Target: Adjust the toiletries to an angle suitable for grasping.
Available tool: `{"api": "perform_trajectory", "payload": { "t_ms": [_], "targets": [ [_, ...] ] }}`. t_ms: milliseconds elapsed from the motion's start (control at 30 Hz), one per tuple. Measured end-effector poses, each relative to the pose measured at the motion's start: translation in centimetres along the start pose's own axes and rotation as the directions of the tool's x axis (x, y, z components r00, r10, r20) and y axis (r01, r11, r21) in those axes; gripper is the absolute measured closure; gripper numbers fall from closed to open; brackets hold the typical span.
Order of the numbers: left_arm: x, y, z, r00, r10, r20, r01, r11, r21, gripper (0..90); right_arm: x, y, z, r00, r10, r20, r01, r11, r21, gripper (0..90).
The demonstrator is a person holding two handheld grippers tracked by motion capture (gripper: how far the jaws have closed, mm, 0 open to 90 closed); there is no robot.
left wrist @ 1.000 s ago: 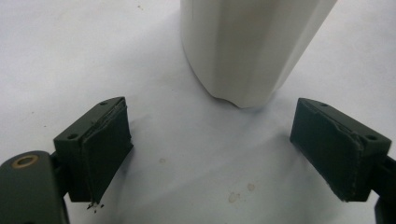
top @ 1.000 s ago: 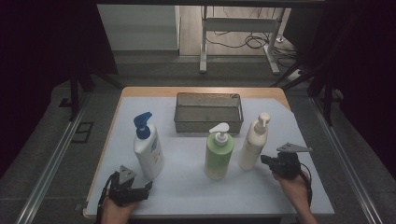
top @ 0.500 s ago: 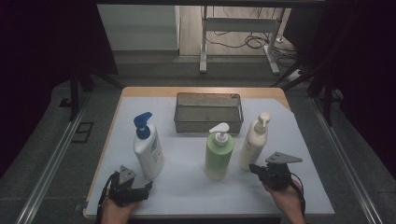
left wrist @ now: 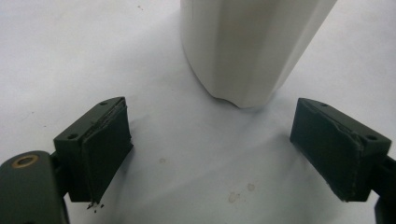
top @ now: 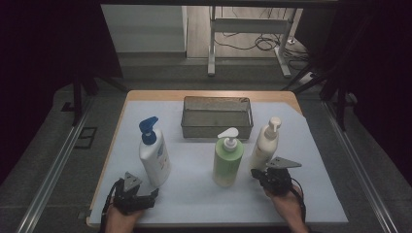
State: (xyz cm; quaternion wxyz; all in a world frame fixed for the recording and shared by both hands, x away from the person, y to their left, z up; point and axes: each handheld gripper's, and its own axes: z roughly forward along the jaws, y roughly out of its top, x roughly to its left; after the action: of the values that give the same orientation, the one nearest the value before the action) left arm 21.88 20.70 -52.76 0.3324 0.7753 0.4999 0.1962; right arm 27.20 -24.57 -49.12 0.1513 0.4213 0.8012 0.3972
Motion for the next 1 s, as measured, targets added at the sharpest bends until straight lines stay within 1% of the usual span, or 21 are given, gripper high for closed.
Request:
{"api": "perform_trajectory", "payload": {
  "t_ms": [233, 333, 533, 600, 633, 700, 833, 867, 900, 1000],
  "targets": [
    [0.0, 0.0, 0.0, 1.0000, 0.001, 0.000, -0.001, 1.0000, 0.000, 12.0, -0.3, -0.1, -0.3, 0.9998, -0.016, 0.009, 0.016, 1.000, 0.012, 89.6],
    [0.0, 0.0, 0.0, 1.0000, 0.000, 0.000, 0.000, 1.0000, 0.000, 12.0, -0.6, -0.2, -0.5, 0.9998, -0.014, 0.013, 0.014, 1.000, 0.012, 89.5],
    [0.0, 0.0, 0.0, 1.0000, 0.000, 0.000, 0.000, 1.0000, 0.000, 12.0, -1.8, -0.8, -1.1, 0.9992, 0.007, 0.040, -0.007, 1.000, 0.019, 89.5],
    [0.0, 0.0, 0.0, 1.0000, 0.000, 0.000, 0.000, 1.0000, 0.000, 12.0, -1.9, -0.8, -1.2, 0.9990, 0.012, 0.043, -0.013, 1.000, 0.019, 89.5],
    [0.0, 0.0, 0.0, 1.0000, 0.000, 0.000, 0.000, 1.0000, 0.000, 12.0, -2.4, -0.9, -1.4, 0.9984, 0.015, 0.054, -0.016, 1.000, 0.018, 89.4],
    [0.0, 0.0, 0.0, 1.0000, 0.000, 0.000, 0.000, 1.0000, 0.000, 12.0, -2.5, -1.0, -1.4, 0.9983, 0.015, 0.057, -0.016, 1.000, 0.018, 89.4],
    [0.0, 0.0, 0.0, 1.0000, 0.000, 0.000, 0.000, 1.0000, 0.000, 12.0, -3.3, -1.1, -1.7, 0.9968, 0.028, 0.074, -0.030, 0.999, 0.021, 89.4],
    [0.0, 0.0, 0.0, 1.0000, 0.000, 0.000, 0.000, 1.0000, 0.000, 12.0, -3.7, -1.2, -1.7, 0.9961, 0.031, 0.082, -0.032, 0.999, 0.019, 89.3],
    [0.0, 0.0, 0.0, 1.0000, 0.000, 0.000, 0.000, 1.0000, 0.000, 12.0, -3.7, -1.2, -1.7, 0.9961, 0.031, 0.082, -0.032, 0.999, 0.019, 89.3],
    [0.0, 0.0, 0.0, 1.0000, 0.001, 0.000, -0.001, 1.0000, 0.000, 12.0, -4.3, -1.3, -1.9, 0.9943, 0.047, 0.096, -0.049, 0.999, 0.020, 89.3]
  ]
}}
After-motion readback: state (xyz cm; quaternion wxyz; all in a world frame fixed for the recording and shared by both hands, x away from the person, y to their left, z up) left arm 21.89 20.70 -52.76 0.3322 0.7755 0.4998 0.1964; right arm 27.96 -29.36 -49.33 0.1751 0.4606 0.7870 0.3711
